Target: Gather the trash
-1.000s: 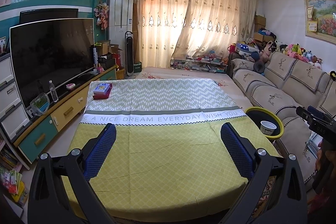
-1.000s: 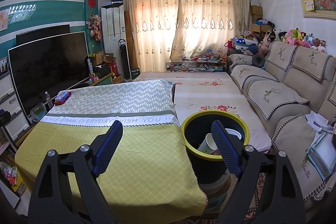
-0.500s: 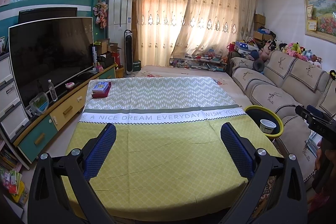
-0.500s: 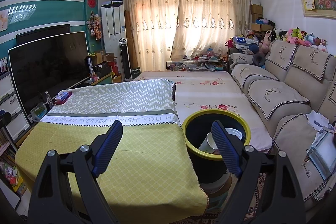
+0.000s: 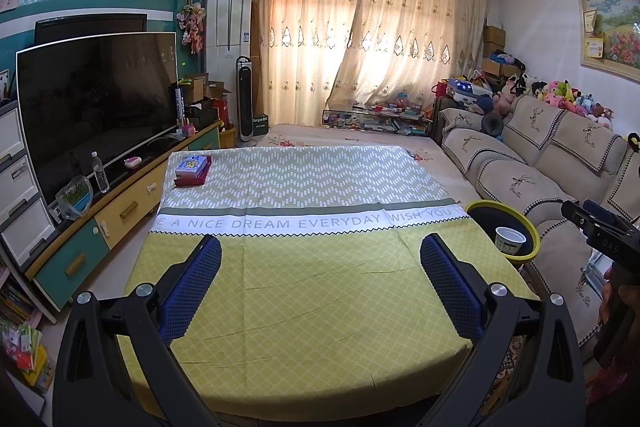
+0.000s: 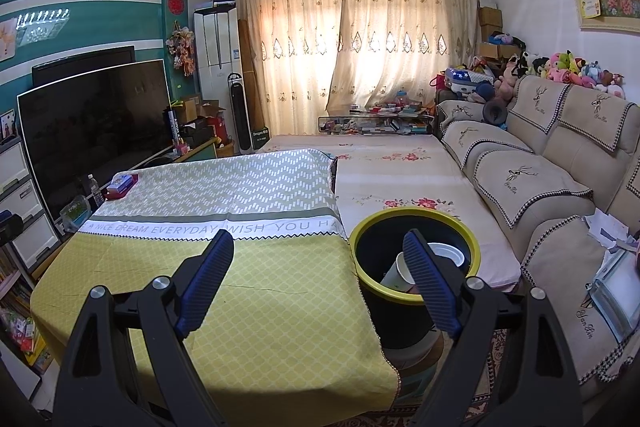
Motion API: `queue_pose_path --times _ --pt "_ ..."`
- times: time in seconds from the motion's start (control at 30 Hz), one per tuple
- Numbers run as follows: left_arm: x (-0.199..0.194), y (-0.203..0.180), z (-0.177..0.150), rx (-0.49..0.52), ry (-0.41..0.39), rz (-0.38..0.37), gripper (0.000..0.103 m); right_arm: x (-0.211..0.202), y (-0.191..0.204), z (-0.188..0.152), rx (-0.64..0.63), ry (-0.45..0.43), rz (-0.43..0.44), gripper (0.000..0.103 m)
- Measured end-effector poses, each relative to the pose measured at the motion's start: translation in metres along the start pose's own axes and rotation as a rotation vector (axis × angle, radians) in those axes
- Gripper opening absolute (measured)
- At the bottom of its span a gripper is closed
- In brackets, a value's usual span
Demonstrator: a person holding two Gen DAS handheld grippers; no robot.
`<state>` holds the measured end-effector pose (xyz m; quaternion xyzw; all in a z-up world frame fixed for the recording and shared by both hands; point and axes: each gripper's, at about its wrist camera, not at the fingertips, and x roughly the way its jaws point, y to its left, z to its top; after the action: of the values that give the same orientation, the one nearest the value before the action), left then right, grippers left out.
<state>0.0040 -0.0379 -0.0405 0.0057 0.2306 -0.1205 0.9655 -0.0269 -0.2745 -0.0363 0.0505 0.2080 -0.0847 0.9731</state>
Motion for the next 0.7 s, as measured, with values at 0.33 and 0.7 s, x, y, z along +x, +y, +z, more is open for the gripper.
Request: queue_pose_path --times 0.33,0.7 --pt "0.0014 -0.0003 -0.0010 0.001 -0.001 -0.004 0.098 0.0006 0.0049 -0.0008 0.002 0.001 0.003 0.082" --pt "0.0021 -0.0007 0.0016 0.003 0.000 -0.010 0.098 0.0013 0.0072 -0.0003 0.002 0.003 0.006 0.082"
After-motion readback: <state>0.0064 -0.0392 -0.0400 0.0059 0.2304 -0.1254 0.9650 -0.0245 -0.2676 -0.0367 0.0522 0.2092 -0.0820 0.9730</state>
